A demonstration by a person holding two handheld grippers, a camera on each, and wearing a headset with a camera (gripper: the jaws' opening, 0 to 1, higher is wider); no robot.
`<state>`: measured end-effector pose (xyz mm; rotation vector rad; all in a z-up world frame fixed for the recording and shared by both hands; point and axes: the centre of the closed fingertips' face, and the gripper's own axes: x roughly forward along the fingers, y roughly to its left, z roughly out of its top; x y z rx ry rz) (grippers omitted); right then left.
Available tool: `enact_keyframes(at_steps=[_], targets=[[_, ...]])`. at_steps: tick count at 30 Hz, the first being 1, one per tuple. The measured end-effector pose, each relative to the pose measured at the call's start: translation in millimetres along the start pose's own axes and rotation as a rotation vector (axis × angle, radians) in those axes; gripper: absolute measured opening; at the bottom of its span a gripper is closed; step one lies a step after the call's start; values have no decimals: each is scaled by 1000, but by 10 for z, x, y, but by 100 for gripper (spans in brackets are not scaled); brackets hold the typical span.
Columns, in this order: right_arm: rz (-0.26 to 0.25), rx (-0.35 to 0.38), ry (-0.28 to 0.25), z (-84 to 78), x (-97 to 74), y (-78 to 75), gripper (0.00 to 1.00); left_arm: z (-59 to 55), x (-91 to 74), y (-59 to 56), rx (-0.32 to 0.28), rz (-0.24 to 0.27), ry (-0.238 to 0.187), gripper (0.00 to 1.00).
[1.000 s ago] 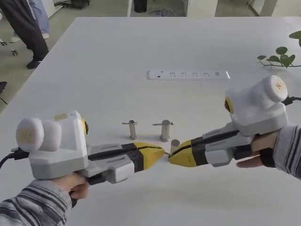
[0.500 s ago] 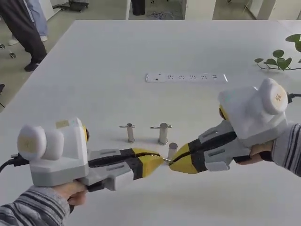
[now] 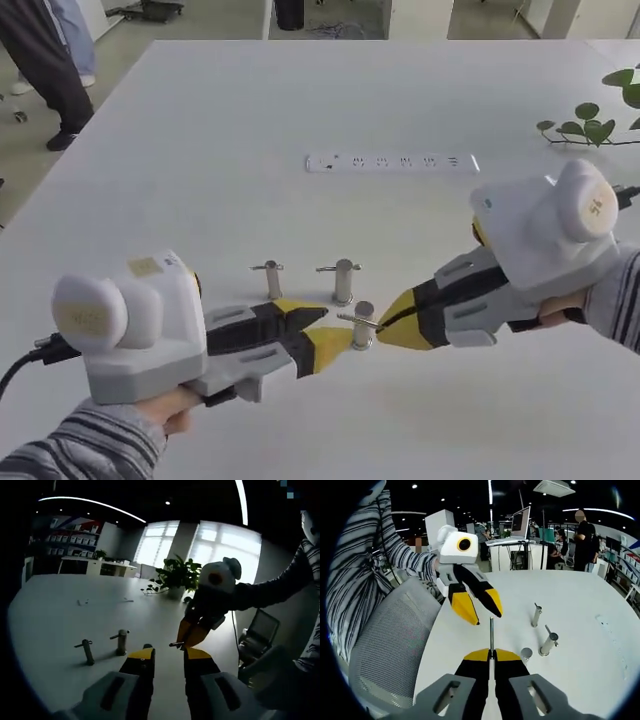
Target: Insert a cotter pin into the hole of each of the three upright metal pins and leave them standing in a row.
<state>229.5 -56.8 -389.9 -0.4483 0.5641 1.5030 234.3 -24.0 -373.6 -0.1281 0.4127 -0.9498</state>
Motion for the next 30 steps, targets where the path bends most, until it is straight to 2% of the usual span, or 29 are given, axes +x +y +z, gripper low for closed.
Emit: enact_keyframes(at_steps=[2, 3, 4, 8, 11, 14, 18, 26, 30], targets=[[-17, -6, 16, -45, -30, -61, 0, -48, 13, 89, 50, 73, 18, 23], [-21, -7, 20, -63, -45, -85, 0, -65, 25, 98, 79, 87, 26, 24], [-26, -11, 25, -78, -51, -104, 0, -66, 47, 131, 91, 122, 18, 24], [-45, -34, 58, -164, -69, -187, 0, -67, 152, 138, 79, 161, -25, 31], [-52, -48, 81, -216, -79, -238, 0, -175, 225, 207, 107, 218, 25, 32], [-53, -61, 107, -285, -85, -289, 0, -250, 292, 242, 126, 244, 57, 33], [-47, -71, 138, -376, -90, -334, 0, -325, 407, 283, 128, 273, 77, 29], [-54, -78, 173, -499, -88, -453, 0, -459, 559, 385, 123, 336, 122, 29], [-60, -84, 188, -557, -68, -507, 0, -507, 639, 423, 125, 351, 142, 29]])
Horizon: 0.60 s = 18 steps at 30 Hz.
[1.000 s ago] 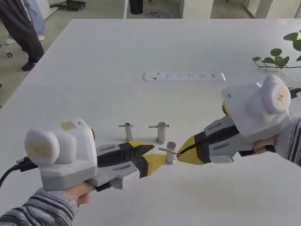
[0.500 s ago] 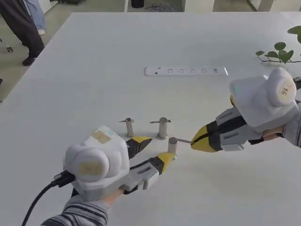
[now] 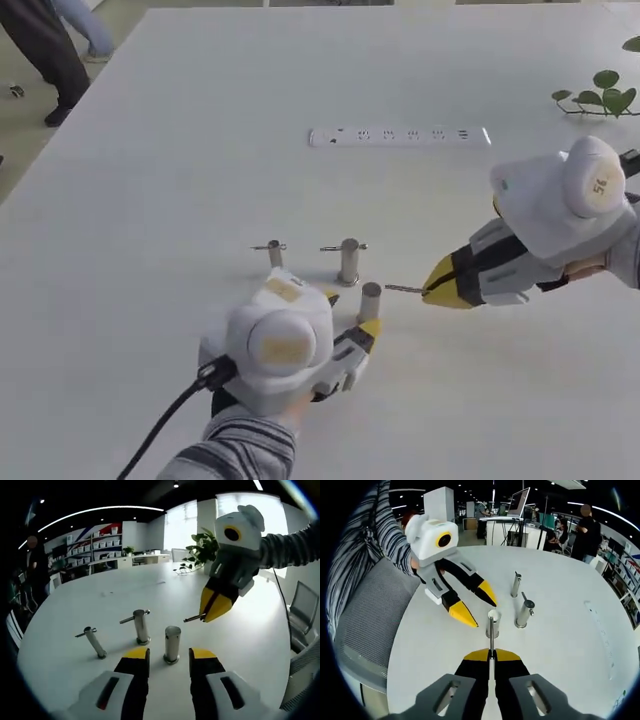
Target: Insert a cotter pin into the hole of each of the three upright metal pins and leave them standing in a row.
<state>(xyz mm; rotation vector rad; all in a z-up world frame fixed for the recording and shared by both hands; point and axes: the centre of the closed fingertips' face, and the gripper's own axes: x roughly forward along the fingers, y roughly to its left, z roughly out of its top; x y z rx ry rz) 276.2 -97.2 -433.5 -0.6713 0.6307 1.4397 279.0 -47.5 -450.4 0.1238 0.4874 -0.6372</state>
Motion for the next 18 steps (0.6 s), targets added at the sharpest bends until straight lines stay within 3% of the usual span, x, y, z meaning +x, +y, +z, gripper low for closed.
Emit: enact_keyframes(at_steps=[4, 18], targets=[[2, -13, 21, -84, 41, -47, 0, -12, 60, -35, 3, -2, 8, 26], [24, -34, 27, -92, 130, -50, 0, -46, 211, -11, -15, 12, 31, 23]])
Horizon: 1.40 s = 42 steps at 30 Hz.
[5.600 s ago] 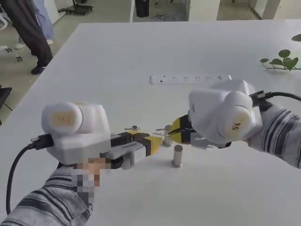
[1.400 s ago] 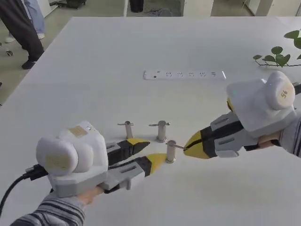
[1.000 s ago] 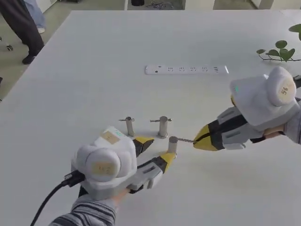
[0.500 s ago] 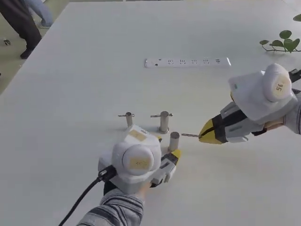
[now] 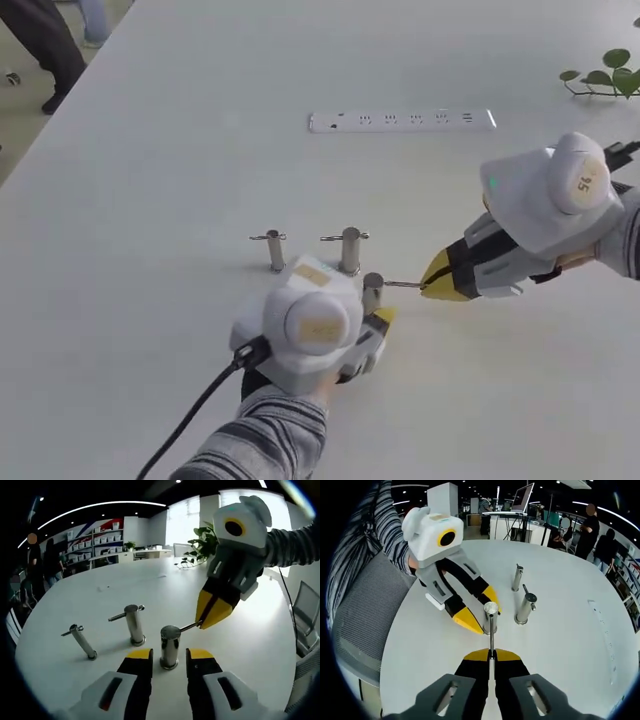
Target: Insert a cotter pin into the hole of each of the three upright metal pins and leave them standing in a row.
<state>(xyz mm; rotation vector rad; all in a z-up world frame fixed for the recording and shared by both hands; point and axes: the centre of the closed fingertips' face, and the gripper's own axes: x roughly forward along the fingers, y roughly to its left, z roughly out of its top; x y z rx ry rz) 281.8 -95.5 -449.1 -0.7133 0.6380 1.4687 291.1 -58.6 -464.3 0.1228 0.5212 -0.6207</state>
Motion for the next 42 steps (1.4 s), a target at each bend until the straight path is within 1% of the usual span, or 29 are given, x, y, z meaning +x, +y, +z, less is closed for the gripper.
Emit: enact_keyframes(at_steps=[3, 5, 9, 13, 20, 22, 25, 26, 29, 31, 33, 35, 36, 37, 38, 42], targets=[[5, -5, -3, 16, 4, -5, 0, 6, 15, 2, -1, 3, 4, 19], [6, -11, -4, 32, 1, -11, 0, 12, 20, -8, -14, -3, 0, 16], [16, -30, -1, 61, 10, -11, 0, 10, 19, -21, -14, -5, 1, 13], [29, -55, 9, 91, 19, 6, 0, 5, 12, -8, -4, -4, 2, 11], [46, -85, 21, 141, 3, 21, 0, -4, 13, -13, 35, -32, 7, 10], [48, -87, 23, 150, 8, 25, 0, -10, 16, -13, 34, -34, 7, 10], [57, -84, 12, 227, 2, 51, 0, -11, 14, -19, 43, -37, 9, 10], [56, -83, 15, 228, -2, 46, 0, -12, 14, -20, 44, -37, 9, 10], [51, -68, 16, 216, 13, 9, 0, -15, 17, -22, 34, -35, 9, 10], [43, -33, 21, 221, 15, 4, 0, -17, 20, -20, 27, -28, 10, 10], [39, -19, 27, 200, 20, -5, 0, -23, 21, -22, 22, -22, 10, 10], [29, 36, 35, 194, 31, -6, 0, -32, 24, -24, 16, -14, 11, 10], [27, 52, 35, 205, 39, 6, 0, -35, 25, -25, 13, -11, 12, 10], [26, 48, 33, 211, 44, 14, 0, -37, 26, -25, 7, -9, 13, 10], [21, 51, 33, 214, 48, 19, 0, -41, 27, -29, -13, -7, 12, 10], [4, 90, 26, 246, 72, 21, 0, -41, 31, -22, -18, -3, 10, 10]])
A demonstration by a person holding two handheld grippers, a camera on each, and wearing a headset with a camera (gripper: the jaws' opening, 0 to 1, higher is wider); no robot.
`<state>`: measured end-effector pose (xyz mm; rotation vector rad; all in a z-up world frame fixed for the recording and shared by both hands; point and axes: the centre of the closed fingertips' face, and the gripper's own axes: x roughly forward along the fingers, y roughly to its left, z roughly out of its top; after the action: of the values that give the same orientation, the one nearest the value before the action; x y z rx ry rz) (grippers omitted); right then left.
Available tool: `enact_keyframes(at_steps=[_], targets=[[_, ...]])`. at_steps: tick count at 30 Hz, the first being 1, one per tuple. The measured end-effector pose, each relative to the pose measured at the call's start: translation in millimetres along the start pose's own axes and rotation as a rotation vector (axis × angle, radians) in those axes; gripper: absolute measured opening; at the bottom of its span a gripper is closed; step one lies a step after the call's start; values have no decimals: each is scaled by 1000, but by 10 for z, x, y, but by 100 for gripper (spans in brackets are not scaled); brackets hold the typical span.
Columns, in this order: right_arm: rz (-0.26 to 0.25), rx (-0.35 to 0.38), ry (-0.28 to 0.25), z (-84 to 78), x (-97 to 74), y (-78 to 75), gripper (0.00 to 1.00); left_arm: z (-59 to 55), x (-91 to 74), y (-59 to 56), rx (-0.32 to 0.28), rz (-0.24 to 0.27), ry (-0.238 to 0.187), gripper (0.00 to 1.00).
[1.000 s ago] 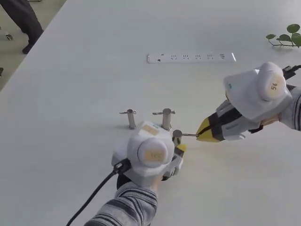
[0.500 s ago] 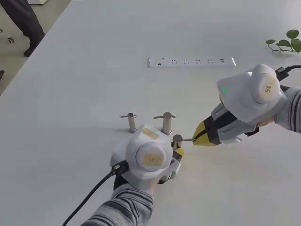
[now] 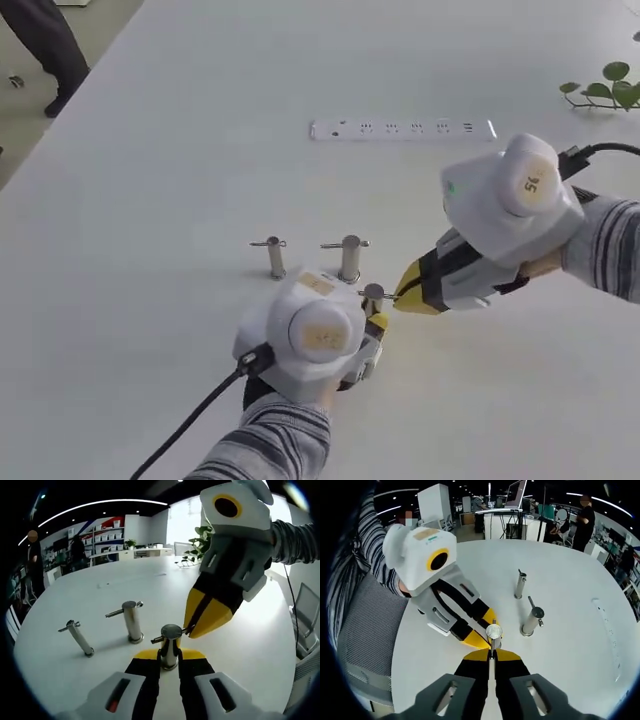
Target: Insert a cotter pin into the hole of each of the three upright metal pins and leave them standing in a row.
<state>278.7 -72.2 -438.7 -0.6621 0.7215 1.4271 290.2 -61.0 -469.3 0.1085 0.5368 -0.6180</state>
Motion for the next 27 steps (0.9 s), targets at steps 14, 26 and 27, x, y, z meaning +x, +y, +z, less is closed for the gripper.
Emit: enact_keyframes(at_steps=[14, 26, 27], targets=[[-50, -93, -34, 46, 55, -2, 6, -3, -1, 6, -40, 6, 1, 10], [-79, -43, -48, 16, -36, 10, 0, -10, -2, -1, -58, 34, -2, 10], [-79, -46, -46, 10, -31, 15, 0, -10, -2, 0, -59, 35, -2, 10]])
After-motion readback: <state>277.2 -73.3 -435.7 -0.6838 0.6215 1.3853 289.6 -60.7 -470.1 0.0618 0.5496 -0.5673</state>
